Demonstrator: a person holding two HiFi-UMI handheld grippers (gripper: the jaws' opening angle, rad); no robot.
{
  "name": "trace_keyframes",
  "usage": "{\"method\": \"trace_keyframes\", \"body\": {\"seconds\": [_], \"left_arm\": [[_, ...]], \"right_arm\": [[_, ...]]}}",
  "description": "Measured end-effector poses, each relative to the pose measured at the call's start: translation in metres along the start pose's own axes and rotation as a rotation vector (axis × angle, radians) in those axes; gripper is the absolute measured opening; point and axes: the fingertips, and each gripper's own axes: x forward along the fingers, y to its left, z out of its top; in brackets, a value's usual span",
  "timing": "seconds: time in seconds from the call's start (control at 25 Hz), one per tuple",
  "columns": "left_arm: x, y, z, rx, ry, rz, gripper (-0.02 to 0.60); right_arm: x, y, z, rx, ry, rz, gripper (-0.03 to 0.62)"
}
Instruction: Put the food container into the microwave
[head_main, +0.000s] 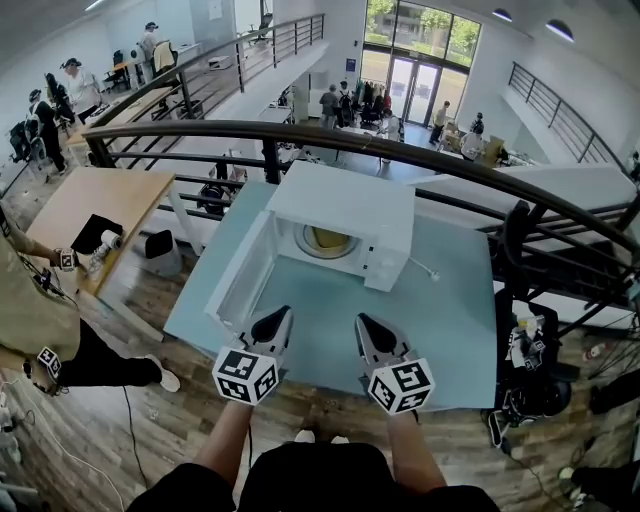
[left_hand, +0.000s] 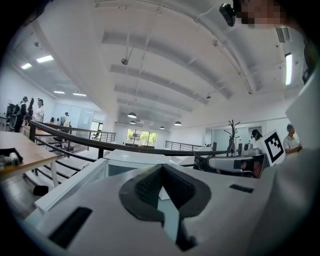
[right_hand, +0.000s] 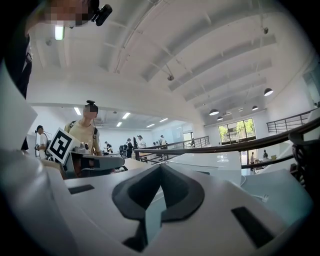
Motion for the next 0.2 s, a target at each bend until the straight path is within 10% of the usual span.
{"method": "trace_keyframes", "body": {"seconds": [0.2], "left_arm": [[0.005, -0.007, -0.0005, 0.002, 0.0, 0.0, 0.008]], "right_arm": [[-0.0046, -0.0059, -0.0006, -0.002, 0.004, 0.004, 0.005]]}}
